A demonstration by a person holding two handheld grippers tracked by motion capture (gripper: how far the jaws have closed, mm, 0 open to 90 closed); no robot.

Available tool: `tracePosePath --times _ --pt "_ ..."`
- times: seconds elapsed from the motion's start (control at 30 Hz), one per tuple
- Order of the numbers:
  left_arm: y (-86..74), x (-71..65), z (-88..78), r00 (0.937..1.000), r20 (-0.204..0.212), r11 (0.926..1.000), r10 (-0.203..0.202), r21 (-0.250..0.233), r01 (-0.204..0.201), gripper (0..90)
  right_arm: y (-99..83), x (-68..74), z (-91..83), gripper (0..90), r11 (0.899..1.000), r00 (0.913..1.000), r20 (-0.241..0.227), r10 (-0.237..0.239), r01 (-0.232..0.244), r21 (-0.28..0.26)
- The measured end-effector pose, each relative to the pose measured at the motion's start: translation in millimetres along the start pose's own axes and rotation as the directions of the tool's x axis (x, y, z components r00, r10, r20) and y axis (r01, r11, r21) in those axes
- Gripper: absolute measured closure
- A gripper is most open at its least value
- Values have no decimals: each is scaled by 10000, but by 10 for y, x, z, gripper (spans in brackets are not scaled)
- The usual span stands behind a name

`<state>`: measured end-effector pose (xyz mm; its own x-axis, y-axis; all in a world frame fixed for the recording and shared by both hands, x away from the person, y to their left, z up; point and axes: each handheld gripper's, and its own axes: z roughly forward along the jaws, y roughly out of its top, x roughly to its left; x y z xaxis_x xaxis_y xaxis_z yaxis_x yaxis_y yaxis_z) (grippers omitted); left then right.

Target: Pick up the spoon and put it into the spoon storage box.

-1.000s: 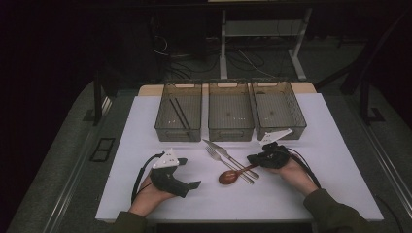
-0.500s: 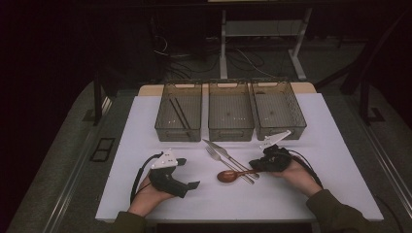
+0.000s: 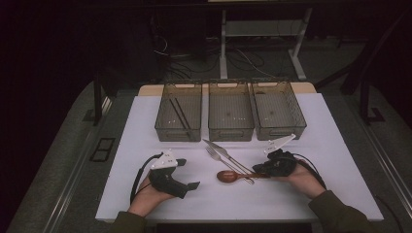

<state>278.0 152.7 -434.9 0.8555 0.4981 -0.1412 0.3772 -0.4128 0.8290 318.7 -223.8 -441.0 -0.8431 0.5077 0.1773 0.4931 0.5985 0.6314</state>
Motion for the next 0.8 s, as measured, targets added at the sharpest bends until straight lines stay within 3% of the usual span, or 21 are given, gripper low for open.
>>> tracePosePath --times 0.33,0.47,0.63,0.7,0.8 --pt "-3 -8 -11 10000 -5 10000 -26 -20 26 41 -39 92 -59 888 9994 9993 -209 -296 300 193" --pt "-8 -1 -18 10000 -1 10000 -49 -25 49 41 -34 93 -77 885 9995 9992 -235 -317 317 2" --pt "-17 3 -33 10000 -26 10000 -93 -27 93 41 -21 55 -168 710 9970 9972 -728 160 -215 -748" --pt "-20 2 -39 9999 -20 9999 -102 -26 102 41 -13 57 -201 599 9937 9966 -798 205 -292 -1084" --pt "-27 -2 -34 9999 14 9999 -135 18 135 36 10 74 -230 519 9897 9949 -967 286 -418 -1369"
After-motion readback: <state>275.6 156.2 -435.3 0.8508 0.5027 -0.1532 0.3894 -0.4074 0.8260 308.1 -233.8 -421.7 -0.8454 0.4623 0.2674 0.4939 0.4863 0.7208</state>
